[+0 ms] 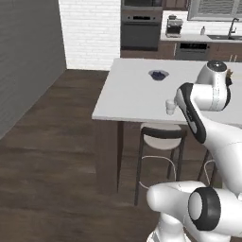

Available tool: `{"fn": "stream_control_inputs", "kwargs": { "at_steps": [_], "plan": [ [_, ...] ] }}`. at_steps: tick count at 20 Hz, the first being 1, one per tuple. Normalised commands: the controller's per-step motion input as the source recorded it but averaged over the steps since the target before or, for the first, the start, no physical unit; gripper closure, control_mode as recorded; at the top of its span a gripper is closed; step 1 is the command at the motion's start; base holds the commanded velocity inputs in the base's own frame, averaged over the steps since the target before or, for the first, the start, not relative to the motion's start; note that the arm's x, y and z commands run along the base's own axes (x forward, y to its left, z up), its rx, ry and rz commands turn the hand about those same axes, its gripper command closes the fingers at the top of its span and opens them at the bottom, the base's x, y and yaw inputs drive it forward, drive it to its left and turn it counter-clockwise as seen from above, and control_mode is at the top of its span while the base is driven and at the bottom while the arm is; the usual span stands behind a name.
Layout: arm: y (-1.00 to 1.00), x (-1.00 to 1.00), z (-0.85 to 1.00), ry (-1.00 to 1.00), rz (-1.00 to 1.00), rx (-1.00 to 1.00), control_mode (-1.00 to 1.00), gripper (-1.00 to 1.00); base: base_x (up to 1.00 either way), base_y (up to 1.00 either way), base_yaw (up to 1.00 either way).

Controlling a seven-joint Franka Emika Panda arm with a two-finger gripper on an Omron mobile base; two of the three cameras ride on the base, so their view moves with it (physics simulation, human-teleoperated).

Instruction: Take a straw from the drawer in front and place it inside the glass cup on the dining counter.

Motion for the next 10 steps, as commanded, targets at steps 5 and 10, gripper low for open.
{"fn": "stream_control_inputs", "kwargs": {
  "at_steps": [5, 10],
  "plan": [
    [0.00, 0.00, 0.00, 0.00, 0.00, 0.00, 1.00, 1.00, 0.97, 0.33, -0.31],
    [0.00, 0.00, 0.00, 0.00, 0.00, 0.00, 1.00, 1.00, 0.77, 0.08, -0.27]
  ]
}}
